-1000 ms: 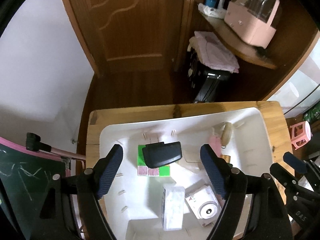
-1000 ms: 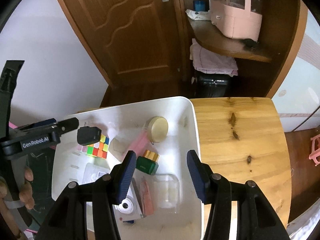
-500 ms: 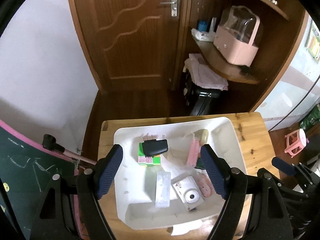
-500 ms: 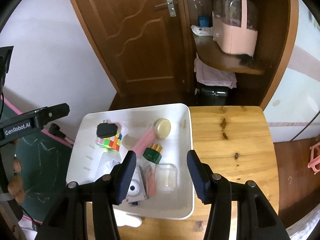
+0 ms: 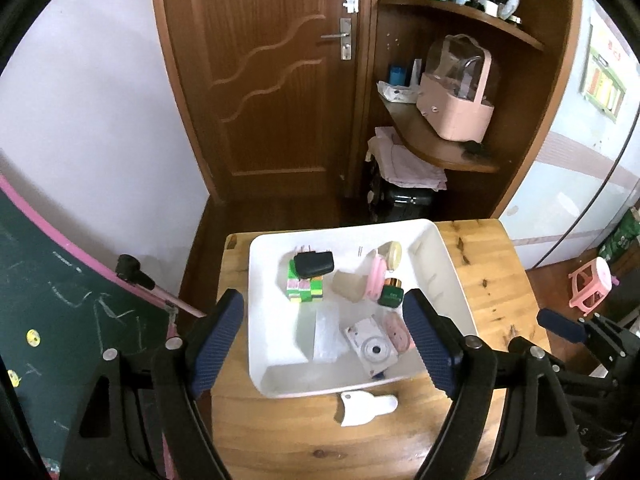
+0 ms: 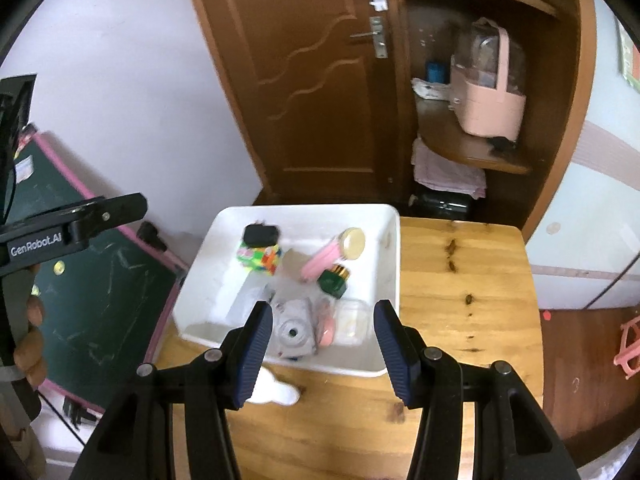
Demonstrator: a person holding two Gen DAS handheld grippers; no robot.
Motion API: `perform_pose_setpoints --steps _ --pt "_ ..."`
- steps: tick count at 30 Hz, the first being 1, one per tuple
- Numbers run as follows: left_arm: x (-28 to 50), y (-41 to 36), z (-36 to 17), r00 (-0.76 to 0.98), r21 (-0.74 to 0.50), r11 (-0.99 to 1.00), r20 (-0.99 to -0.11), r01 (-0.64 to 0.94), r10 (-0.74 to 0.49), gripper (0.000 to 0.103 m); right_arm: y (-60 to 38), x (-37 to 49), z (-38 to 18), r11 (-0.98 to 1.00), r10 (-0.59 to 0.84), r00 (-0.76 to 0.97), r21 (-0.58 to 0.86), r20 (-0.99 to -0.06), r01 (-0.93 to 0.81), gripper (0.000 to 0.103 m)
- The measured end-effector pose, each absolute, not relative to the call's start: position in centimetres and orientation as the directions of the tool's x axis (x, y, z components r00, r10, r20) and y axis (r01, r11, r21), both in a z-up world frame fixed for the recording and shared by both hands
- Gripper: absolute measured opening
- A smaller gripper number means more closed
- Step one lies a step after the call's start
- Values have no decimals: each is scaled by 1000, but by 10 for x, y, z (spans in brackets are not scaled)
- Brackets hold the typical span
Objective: Organize rigid objects
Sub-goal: 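Withdraw both tools from the bin toward the white plastic piece on the table, then grasp the white plastic holder piece on the table with the right tool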
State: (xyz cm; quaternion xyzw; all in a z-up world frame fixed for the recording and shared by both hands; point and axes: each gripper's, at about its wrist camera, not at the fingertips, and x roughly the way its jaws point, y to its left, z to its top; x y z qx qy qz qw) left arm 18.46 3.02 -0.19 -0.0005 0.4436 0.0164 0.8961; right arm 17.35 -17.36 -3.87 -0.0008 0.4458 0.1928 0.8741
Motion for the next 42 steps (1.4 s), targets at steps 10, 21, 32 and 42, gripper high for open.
perform_pose_setpoints --steps 10,21,32,42 --pt "125 36 -32 605 -29 996 -796 -88 30 92 -149 129 -79 869 375 484 118 -791 -481 57" --pt "73 62 -118 529 -122 967 -848 -224 15 100 -117 106 -153 795 410 384 118 -827 -595 57" --pt "46 66 -188 417 -146 959 -908 -241 -34 100 -79 117 -227 689 371 319 28 -872 -724 57" --pt "38 70 -214 360 -135 960 -932 -244 -39 100 -49 124 -251 610 361 320 -38 -876 -791 63"
